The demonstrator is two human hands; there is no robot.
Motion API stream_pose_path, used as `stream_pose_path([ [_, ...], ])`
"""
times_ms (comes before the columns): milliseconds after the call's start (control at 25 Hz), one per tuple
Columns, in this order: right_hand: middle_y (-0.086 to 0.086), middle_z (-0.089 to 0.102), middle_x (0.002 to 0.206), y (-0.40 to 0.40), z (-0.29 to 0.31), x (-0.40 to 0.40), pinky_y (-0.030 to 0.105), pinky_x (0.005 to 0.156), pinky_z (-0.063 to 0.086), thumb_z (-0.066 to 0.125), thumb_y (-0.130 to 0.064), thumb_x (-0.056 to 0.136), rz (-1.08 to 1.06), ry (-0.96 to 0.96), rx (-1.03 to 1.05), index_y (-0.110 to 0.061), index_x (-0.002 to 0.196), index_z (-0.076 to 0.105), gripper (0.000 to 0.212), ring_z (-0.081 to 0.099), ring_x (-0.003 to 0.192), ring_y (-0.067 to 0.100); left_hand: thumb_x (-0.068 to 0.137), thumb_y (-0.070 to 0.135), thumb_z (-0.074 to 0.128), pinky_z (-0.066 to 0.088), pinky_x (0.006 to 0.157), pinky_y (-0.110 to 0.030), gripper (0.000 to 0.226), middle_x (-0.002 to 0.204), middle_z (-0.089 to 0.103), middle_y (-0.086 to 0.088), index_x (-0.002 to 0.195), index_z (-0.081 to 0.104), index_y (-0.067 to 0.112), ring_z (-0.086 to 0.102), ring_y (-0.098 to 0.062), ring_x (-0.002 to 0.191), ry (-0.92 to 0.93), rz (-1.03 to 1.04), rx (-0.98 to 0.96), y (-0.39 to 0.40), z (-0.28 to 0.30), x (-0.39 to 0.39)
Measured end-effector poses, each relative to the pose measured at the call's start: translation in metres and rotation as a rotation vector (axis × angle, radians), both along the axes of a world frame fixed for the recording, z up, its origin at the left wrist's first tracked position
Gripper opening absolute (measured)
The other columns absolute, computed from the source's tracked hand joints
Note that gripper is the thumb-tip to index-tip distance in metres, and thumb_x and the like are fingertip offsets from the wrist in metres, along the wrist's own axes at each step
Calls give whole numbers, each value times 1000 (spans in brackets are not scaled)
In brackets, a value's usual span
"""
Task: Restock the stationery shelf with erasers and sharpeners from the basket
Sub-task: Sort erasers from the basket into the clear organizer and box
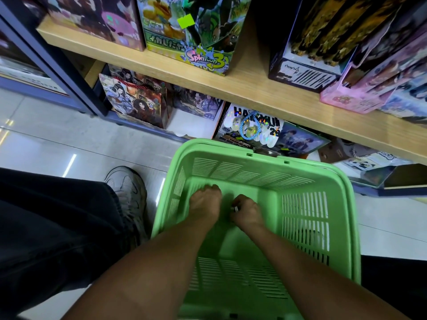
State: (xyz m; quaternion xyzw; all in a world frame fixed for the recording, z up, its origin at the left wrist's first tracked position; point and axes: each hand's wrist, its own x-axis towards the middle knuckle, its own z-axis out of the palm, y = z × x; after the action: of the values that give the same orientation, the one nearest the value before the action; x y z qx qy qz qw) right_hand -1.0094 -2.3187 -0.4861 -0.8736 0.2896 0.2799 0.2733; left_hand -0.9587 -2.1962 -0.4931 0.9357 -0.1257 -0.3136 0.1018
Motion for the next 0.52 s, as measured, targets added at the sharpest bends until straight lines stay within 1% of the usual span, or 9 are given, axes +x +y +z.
stream_pose_path([
  [40,7,70,94,-5,5,4,26,65,51,66,-5,82,-86,-11,61,-19,95,68,19,68,85,23,92,15,61,52,82,-37,24,116,65,-12,115,57,9,66,-32,101,109,203,-70,0,0,6],
  [120,12,72,89,-12,17,11,38,69,60,67,-3,80,-243,-46,196,-24,88,67,22,71,78,29,85,21,68,56,67,-39,19,95,71,-14,97,64,7,68,-28,77,384,685,-376,-4,8,16],
  [160,14,72,90,-15,26,15,44,73,61,68,-2,80,-304,-77,258,-22,90,66,23,72,76,29,83,19,69,56,61,-38,13,88,71,-13,89,65,9,65,-25,69,482,854,-536,-8,16,18],
  [200,15,72,93,-17,35,18,44,77,61,67,0,80,-337,-107,308,-19,95,66,24,71,77,29,82,14,67,53,57,-35,6,83,70,-12,85,64,11,62,-23,65,567,958,-654,-11,28,18],
  [280,17,70,100,-21,61,23,37,80,59,65,7,83,-342,-159,384,-12,107,64,31,70,86,29,78,6,66,53,53,-29,19,86,65,-10,93,63,17,61,-22,66,719,1047,-802,-17,50,15],
  [320,19,70,104,-25,73,24,33,79,58,64,11,83,-326,-185,407,-7,113,63,34,69,91,31,78,5,66,54,50,-29,24,89,65,-10,97,62,19,62,-22,68,774,1047,-856,-18,60,13],
  [360,21,69,109,-29,86,25,29,77,56,63,14,82,-307,-204,413,-1,118,62,38,68,95,31,80,5,66,56,49,-31,23,90,64,-10,96,61,20,63,-22,69,811,1027,-904,-19,70,11],
  [440,20,68,116,-36,107,25,24,76,52,62,16,83,-269,-214,403,4,127,58,46,66,101,30,87,8,66,60,53,-37,15,86,64,-10,94,59,19,65,-21,68,863,977,-976,-20,91,13],
  [520,17,69,112,-40,133,24,24,73,48,65,12,84,-233,-245,390,1,127,56,44,65,97,26,89,10,68,63,62,-42,15,80,66,-9,99,59,17,66,-21,68,885,917,-1023,-18,118,16],
])
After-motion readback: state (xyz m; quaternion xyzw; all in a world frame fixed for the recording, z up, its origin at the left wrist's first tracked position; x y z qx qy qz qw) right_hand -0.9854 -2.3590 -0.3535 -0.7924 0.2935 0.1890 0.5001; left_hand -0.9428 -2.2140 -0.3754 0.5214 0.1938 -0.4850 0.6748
